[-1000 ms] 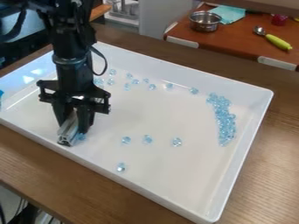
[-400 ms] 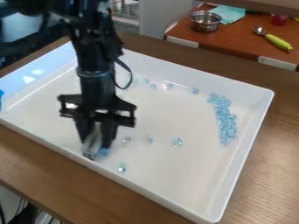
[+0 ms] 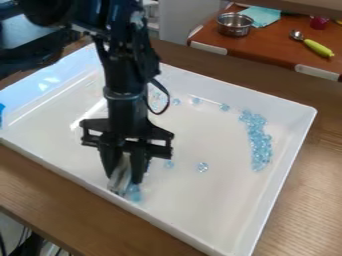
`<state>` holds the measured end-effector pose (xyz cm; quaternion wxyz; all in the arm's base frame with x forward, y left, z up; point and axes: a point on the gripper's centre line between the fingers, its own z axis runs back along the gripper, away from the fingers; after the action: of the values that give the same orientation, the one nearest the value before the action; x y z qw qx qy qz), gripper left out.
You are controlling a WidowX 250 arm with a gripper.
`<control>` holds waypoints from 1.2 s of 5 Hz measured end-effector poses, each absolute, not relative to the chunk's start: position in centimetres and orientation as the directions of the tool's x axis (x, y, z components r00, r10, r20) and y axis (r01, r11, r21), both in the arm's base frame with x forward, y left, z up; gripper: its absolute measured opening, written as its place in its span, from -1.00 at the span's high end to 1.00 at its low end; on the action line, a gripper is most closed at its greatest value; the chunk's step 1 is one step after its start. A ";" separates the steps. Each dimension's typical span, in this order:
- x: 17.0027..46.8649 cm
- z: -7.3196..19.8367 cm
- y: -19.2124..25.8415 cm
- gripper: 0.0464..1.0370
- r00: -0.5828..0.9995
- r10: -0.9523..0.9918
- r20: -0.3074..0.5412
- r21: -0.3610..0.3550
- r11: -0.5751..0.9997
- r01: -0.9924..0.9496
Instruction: Sweep into pile
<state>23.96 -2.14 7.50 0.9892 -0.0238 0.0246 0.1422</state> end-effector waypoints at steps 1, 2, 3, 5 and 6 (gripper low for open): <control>24.0 7.5 -3.8 0.33 0.954 0.297 -0.049 -0.054 0.953 -0.299; 24.5 7.4 -4.6 0.33 0.939 0.344 -0.026 -0.071 0.936 -0.345; 25.8 7.4 -5.1 0.33 0.915 0.404 0.019 -0.096 0.911 -0.400; 29.9 7.3 -7.5 0.33 0.832 0.552 0.062 -0.188 0.825 -0.533; 31.3 7.3 -8.5 0.33 0.819 0.573 0.037 -0.194 0.808 -0.557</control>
<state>31.25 -8.48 7.30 0.9496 -0.0875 -0.0468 0.2973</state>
